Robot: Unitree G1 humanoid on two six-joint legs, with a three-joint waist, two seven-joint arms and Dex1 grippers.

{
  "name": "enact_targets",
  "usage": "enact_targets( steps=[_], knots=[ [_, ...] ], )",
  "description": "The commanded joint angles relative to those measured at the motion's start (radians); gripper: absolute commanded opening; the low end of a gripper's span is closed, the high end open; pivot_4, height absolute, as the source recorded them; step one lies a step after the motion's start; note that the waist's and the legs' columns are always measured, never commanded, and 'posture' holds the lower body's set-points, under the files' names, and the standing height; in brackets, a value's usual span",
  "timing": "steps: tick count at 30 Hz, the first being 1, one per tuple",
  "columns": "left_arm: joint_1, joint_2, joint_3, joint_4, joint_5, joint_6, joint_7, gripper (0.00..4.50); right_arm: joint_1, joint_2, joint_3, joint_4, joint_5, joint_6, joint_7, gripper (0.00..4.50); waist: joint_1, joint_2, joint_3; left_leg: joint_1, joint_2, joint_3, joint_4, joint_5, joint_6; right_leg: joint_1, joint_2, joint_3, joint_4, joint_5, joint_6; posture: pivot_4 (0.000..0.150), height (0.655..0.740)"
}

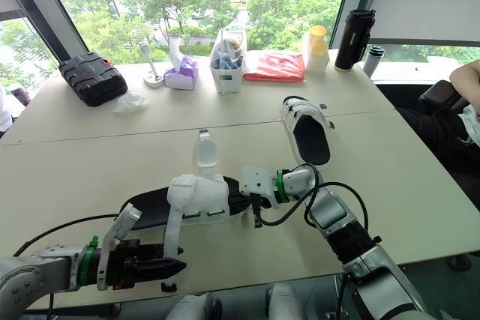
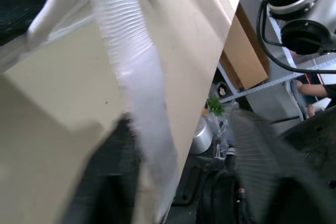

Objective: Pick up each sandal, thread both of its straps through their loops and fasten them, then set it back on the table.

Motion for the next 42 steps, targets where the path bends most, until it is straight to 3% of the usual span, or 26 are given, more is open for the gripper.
enact_targets(
  steps=[1, 2, 9, 16, 20, 29, 42],
  knots=[
    [0.006, 0.002, 0.01, -0.002, 0.002, 0.0, -0.014, 0.46, 0.005, 0.0, 0.006, -0.007, -0.006, -0.007, -0.003, 0.0, 0.0, 0.0, 0.0, 0.0, 0.0, 0.0, 0.0, 0.0, 0.0, 0.0, 0.0, 0.0, 0.0, 0.0, 0.0, 0.15, 0.74],
    [0.007, 0.003, 0.011, -0.001, 0.002, 0.0, -0.015, 0.06, 0.005, 0.0, 0.006, -0.006, -0.006, -0.008, -0.003, 0.0, 0.0, 0.0, 0.0, 0.0, 0.0, 0.0, 0.0, 0.0, 0.0, 0.0, 0.0, 0.0, 0.0, 0.0, 0.0, 0.15, 0.74],
    [-0.034, -0.011, 0.066, 0.027, -0.098, 0.047, -0.016, 0.06, -0.002, 0.005, 0.007, 0.004, -0.009, -0.01, -0.005, 0.0, 0.001, 0.0, 0.0, 0.0, 0.0, 0.0, 0.0, 0.0, 0.0, 0.0, 0.0, 0.0, 0.0, 0.0, 0.0, 0.15, 0.74],
    [-0.302, -0.106, 0.139, 0.215, -0.282, 0.13, 0.112, 0.06, -0.002, 0.003, 0.01, 0.004, -0.01, -0.01, -0.003, 0.0, 0.002, 0.0, 0.0, 0.0, 0.0, -0.001, 0.0, 0.0, 0.0, 0.0, 0.0, 0.0, 0.0, 0.001, 0.002, 0.15, 0.74],
    [-0.443, -0.178, 0.107, 0.31, -0.254, 0.137, 0.168, 0.06, -0.003, 0.008, 0.018, 0.006, -0.015, -0.013, -0.004, 0.0, 0.001, -0.001, 0.0, 0.0, -0.001, -0.002, 0.0, 0.0, 0.0, 0.0, 0.0, 0.0, 0.0, 0.003, 0.004, 0.15, 0.74],
    [-0.53, -0.257, 0.031, 0.412, -0.152, 0.14, 0.127, 0.06, -0.004, 0.012, 0.019, 0.003, -0.018, -0.014, -0.012, 0.0, -0.001, -0.001, 0.0, 0.0, -0.002, -0.002, 0.0, 0.0, -0.001, 0.0, 0.0, 0.0, 0.0, 0.003, 0.004, 0.15, 0.74],
    [-0.57, -0.21, 0.116, 0.365, -0.285, 0.322, 0.125, 0.06, 0.009, 0.002, 0.029, -0.013, -0.029, -0.016, -0.017, 0.0, 0.0, -0.001, 0.0, 0.0, -0.001, -0.002, 0.0, 0.0, -0.001, -0.001, 0.001, 0.0, 0.0, 0.003, 0.004, 0.15, 0.74]
  ],
)
